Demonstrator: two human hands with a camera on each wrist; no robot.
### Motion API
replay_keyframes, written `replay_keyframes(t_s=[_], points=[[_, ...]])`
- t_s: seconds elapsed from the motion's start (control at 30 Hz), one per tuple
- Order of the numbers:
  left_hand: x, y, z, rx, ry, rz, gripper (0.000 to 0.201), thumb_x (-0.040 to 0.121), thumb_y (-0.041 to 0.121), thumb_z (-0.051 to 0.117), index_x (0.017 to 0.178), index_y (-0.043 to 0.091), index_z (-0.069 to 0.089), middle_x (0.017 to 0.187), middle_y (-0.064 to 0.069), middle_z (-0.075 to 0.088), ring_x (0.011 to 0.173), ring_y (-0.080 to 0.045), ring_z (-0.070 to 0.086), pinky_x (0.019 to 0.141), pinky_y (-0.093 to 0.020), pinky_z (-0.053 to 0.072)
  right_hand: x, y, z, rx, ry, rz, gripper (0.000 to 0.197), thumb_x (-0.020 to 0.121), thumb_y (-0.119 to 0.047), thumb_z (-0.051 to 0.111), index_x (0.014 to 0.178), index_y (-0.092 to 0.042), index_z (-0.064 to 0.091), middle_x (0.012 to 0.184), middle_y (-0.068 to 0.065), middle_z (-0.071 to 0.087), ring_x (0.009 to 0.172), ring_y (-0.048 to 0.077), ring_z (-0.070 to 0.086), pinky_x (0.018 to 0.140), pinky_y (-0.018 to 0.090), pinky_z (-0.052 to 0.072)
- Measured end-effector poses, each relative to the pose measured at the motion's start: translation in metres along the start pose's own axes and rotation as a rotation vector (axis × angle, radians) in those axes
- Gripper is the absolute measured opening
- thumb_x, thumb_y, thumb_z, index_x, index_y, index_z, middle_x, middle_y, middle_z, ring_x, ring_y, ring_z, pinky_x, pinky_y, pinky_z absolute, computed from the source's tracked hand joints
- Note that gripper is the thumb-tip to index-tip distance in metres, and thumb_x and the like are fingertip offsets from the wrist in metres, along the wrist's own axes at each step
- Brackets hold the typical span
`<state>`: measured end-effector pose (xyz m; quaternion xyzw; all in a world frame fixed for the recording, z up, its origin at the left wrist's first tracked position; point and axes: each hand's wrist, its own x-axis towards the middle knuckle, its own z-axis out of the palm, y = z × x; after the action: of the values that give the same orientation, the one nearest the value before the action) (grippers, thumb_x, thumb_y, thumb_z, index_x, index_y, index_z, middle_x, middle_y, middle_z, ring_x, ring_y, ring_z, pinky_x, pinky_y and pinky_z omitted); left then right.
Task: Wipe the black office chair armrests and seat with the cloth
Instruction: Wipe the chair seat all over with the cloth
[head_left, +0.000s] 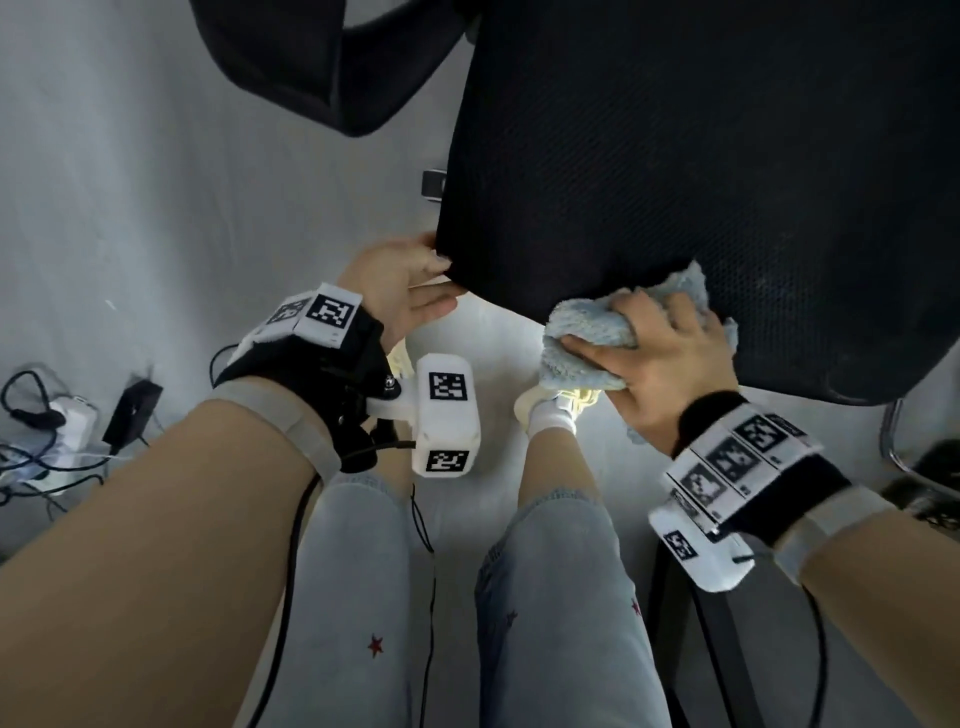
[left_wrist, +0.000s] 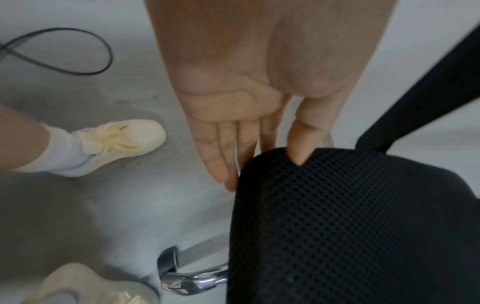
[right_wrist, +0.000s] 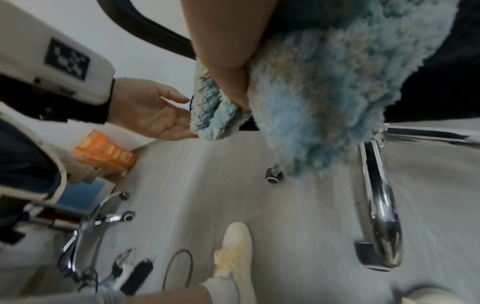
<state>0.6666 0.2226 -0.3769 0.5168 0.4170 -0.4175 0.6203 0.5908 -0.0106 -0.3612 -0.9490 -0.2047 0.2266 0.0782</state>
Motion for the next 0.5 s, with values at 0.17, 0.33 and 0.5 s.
replay_keyframes(t_s=[0.17,0.33,0.5], points=[[0.004,0.003,0.009,0.154,0.020,0.054,0.029,0.088,0.031,0.057,0.112,0.015,0.057,0.088,0.005,0.063,0.086,-0.014,0.061,0.090,-0.031,0.048,0.031,-0.037,-0.004,0.097,0.185,0.064,0.045,0.070,-0.036,0.059,0.115,-0.039,0.055,0.112,0.006,0.045,0.096,0.033,0.040,0.074,0.055,0.044],[0.010,0.007,0.014,0.170,0.064,0.082,0.016,0.088,0.034,0.056,0.090,0.019,0.061,0.091,0.001,0.066,0.089,-0.014,0.062,0.085,-0.031,0.051,0.062,-0.059,-0.003,0.019,0.099,0.130,0.030,0.082,-0.038,0.049,0.108,-0.043,0.064,0.109,0.007,0.062,0.094,0.027,0.032,0.073,0.050,0.044],[0.011,0.008,0.024,0.320,0.067,0.067,0.044,0.087,0.035,0.058,0.122,0.010,0.051,0.121,-0.005,0.058,0.113,-0.020,0.056,0.086,-0.032,0.050,-0.017,0.012,-0.002,-0.003,0.049,0.125,0.031,0.084,-0.030,0.058,0.112,-0.043,0.059,0.115,0.008,0.046,0.095,0.035,0.040,0.073,0.052,0.043]])
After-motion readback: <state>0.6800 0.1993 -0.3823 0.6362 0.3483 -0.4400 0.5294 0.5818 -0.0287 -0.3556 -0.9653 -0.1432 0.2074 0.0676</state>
